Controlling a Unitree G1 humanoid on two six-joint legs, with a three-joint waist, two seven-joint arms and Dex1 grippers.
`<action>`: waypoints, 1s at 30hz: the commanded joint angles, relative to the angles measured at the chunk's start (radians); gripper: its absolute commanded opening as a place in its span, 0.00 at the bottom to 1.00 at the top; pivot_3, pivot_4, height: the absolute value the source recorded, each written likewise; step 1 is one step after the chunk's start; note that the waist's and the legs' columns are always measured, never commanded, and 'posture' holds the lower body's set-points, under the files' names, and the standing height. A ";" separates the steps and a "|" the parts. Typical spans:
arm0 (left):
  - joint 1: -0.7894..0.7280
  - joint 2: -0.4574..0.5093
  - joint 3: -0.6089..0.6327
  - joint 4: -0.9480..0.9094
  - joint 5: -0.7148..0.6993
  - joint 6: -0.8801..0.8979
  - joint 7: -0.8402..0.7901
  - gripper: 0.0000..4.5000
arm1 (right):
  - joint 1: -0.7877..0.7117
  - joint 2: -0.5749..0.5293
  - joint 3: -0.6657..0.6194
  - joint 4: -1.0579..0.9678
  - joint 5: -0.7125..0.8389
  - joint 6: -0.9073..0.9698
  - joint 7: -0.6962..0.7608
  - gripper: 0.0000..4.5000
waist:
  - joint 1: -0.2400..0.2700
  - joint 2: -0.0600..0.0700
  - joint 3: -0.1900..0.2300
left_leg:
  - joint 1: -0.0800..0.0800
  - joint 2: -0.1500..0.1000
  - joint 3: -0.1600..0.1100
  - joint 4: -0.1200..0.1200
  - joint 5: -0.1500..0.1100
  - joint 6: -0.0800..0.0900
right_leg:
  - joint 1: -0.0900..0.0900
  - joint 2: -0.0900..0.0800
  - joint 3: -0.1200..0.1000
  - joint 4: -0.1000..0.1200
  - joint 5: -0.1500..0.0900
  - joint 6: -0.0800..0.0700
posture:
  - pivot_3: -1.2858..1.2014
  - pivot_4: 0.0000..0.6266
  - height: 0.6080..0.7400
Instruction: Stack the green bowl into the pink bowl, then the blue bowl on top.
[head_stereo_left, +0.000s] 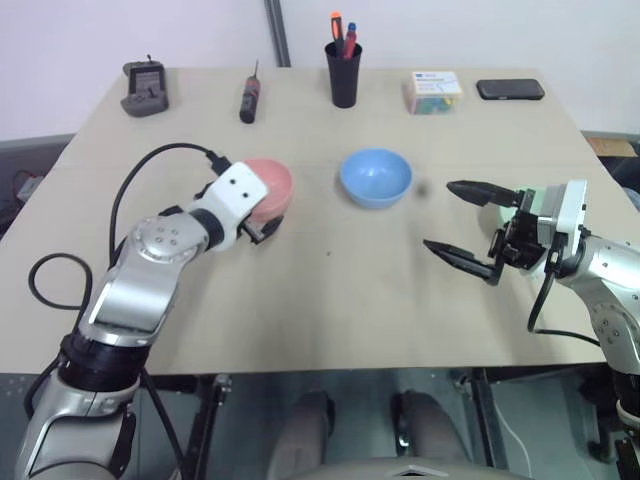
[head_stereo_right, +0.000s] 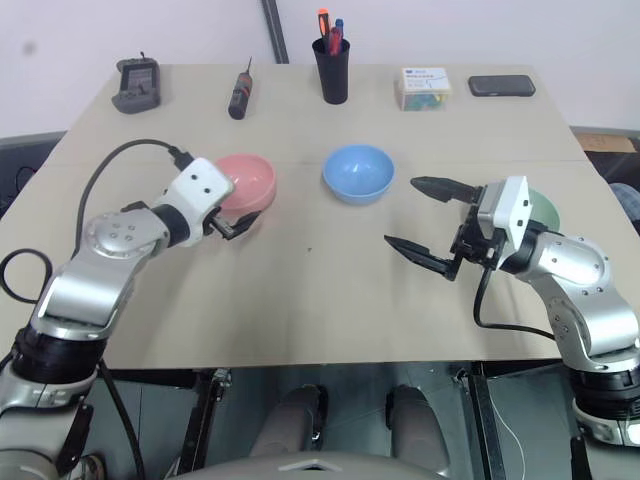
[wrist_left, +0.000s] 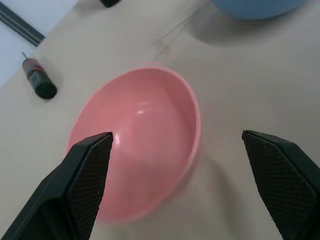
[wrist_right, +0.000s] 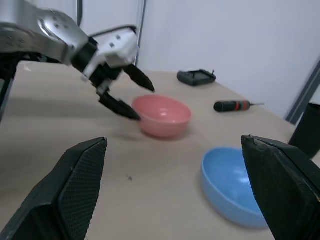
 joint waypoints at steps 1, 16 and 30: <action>-0.061 0.027 -0.072 0.051 0.082 -0.015 -0.023 0.97 | -0.032 0.010 -0.005 -0.047 0.031 0.027 -0.022 1.00 | 0.000 0.000 0.000 | 0.000 0.000 0.000 0.000 0.000 0.000 | 0.000 0.000 0.000 0.000 0.000 0.000 | 0.52 0.24 1.00; -0.198 -0.017 -0.229 0.139 0.222 0.002 -0.118 0.45 | -0.004 0.037 -0.012 -0.101 0.046 0.041 -0.045 1.00 | 0.003 0.000 0.000 | -0.001 0.000 0.000 0.000 0.000 0.000 | -0.001 0.000 0.000 0.000 0.000 0.000 | 0.52 0.24 1.00; -0.091 0.066 -0.124 -0.058 0.040 -0.094 -0.378 0.04 | 0.044 0.034 -0.033 -0.111 0.002 0.023 -0.068 1.00 | 0.000 0.000 0.000 | -0.002 0.000 0.001 0.000 0.000 0.000 | -0.001 0.000 0.001 0.000 0.000 0.000 | 0.52 0.24 1.00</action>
